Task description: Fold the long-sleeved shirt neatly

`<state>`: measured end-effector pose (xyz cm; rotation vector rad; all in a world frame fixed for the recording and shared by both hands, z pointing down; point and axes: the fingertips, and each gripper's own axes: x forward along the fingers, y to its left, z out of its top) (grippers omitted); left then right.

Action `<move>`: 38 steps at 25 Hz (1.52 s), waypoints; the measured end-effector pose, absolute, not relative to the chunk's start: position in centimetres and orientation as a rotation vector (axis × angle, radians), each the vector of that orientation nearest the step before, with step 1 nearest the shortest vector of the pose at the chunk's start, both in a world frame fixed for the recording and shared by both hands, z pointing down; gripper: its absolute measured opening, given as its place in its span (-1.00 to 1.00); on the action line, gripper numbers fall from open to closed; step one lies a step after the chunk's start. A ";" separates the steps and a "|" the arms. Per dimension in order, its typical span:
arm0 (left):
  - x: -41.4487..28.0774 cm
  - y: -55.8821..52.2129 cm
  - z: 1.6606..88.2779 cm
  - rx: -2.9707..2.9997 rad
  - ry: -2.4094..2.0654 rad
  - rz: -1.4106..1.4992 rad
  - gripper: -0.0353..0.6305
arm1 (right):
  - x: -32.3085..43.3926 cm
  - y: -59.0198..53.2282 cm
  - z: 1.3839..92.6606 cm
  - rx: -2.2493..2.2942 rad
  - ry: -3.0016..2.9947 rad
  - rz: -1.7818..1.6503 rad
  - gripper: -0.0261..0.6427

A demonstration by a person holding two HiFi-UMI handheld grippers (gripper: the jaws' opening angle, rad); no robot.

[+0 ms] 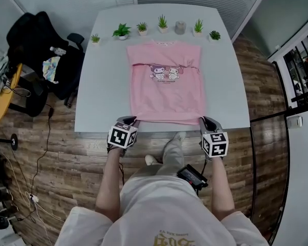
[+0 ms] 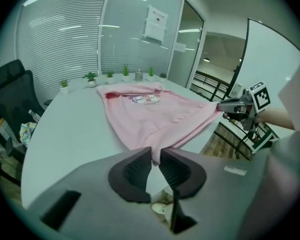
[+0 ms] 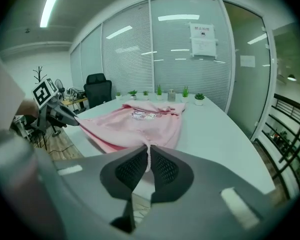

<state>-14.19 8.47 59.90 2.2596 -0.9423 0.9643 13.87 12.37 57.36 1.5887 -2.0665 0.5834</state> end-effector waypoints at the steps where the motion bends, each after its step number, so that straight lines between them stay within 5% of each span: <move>1: -14.4 8.4 59.2 2.264 -0.939 0.946 -0.75 | 13.8 12.3 56.6 1.600 -2.081 0.585 -0.84; 38: -17.2 9.7 41.2 2.462 -1.045 0.633 -0.76 | 12.0 15.5 39.7 1.734 -2.388 0.359 -0.85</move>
